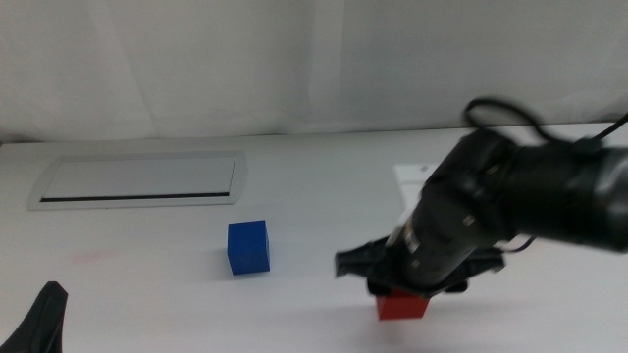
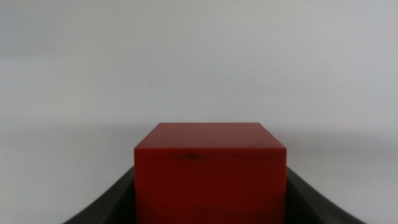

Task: Stack red cubes first, then green, then blue cubes in a specific spot.

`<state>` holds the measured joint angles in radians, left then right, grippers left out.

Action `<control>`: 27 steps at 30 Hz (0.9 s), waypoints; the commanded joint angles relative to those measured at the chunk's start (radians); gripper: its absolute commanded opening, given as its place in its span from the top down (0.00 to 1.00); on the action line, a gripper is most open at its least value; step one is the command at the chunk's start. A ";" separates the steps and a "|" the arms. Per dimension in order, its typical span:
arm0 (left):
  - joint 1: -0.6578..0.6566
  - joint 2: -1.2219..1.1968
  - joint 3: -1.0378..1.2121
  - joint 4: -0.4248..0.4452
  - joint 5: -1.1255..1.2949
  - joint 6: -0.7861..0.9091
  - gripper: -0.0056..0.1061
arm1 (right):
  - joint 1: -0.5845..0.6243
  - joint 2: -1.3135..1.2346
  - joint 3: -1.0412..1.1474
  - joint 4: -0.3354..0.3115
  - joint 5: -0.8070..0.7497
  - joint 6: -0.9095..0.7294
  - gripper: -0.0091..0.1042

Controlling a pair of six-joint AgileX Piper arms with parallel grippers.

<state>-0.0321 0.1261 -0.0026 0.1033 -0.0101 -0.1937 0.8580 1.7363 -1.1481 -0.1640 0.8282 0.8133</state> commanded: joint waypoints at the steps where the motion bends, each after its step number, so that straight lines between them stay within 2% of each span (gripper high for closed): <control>1: 0.004 -0.004 0.016 -0.007 -0.005 -0.008 0.15 | 0.036 0.030 -0.008 -0.029 -0.023 0.045 0.94; 7: 0.004 -0.004 0.016 -0.007 -0.005 -0.008 0.15 | 0.078 0.078 -0.008 -0.043 -0.066 0.081 0.94; 22: 0.004 -0.004 0.016 -0.007 -0.005 -0.008 0.15 | 0.085 0.159 -0.008 -0.049 -0.095 0.086 0.94; 25: 0.004 -0.004 0.016 -0.007 -0.005 -0.008 0.15 | 0.085 0.159 -0.008 -0.053 -0.095 0.076 0.90; 27: 0.004 -0.004 0.016 -0.007 -0.005 -0.008 0.15 | 0.085 0.159 -0.008 -0.053 -0.096 0.068 0.81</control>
<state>-0.0321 0.1261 -0.0026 0.1033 -0.0101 -0.1937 0.9407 1.8747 -1.1610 -0.2075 0.7449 0.8908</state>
